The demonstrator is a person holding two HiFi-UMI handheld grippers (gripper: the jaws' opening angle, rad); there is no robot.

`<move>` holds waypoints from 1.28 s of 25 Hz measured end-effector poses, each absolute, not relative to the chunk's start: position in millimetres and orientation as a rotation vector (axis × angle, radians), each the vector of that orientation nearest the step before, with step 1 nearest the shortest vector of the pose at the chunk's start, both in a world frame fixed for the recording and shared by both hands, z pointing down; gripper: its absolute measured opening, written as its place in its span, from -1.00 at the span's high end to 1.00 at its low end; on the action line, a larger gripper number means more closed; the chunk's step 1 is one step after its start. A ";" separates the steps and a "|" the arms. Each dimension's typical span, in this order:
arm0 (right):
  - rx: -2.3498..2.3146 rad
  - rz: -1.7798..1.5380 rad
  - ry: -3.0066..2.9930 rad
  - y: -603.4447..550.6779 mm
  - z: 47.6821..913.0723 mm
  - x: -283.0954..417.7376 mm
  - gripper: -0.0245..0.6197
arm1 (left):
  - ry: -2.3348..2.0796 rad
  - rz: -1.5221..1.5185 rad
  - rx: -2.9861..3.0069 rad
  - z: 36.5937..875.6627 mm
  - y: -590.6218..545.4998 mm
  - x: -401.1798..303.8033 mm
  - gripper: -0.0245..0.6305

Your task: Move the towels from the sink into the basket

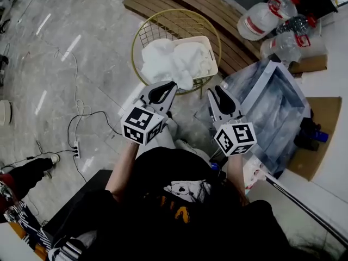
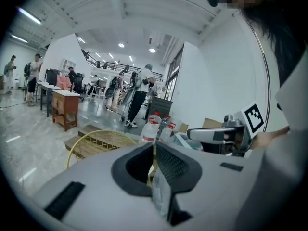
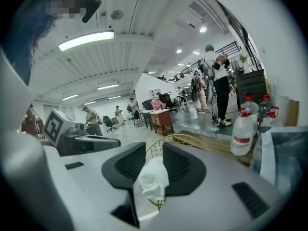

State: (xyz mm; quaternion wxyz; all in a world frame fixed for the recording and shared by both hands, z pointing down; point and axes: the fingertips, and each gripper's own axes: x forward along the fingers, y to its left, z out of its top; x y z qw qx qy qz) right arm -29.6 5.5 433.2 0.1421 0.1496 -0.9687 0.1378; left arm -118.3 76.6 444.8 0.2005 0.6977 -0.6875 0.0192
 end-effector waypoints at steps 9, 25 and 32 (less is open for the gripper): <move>0.405 0.336 -2.875 47.1 404.4 35.2 0.79 | -1.949 0.061 1.946 422.4 113.9 -42.0 0.87; 0.607 0.219 -2.868 70.8 390.5 146.3 0.91 | -1.869 0.122 2.100 403.9 145.1 60.8 0.87; 0.724 0.207 -2.848 61.3 387.8 178.7 0.91 | -1.828 0.128 2.130 407.4 147.6 77.6 0.87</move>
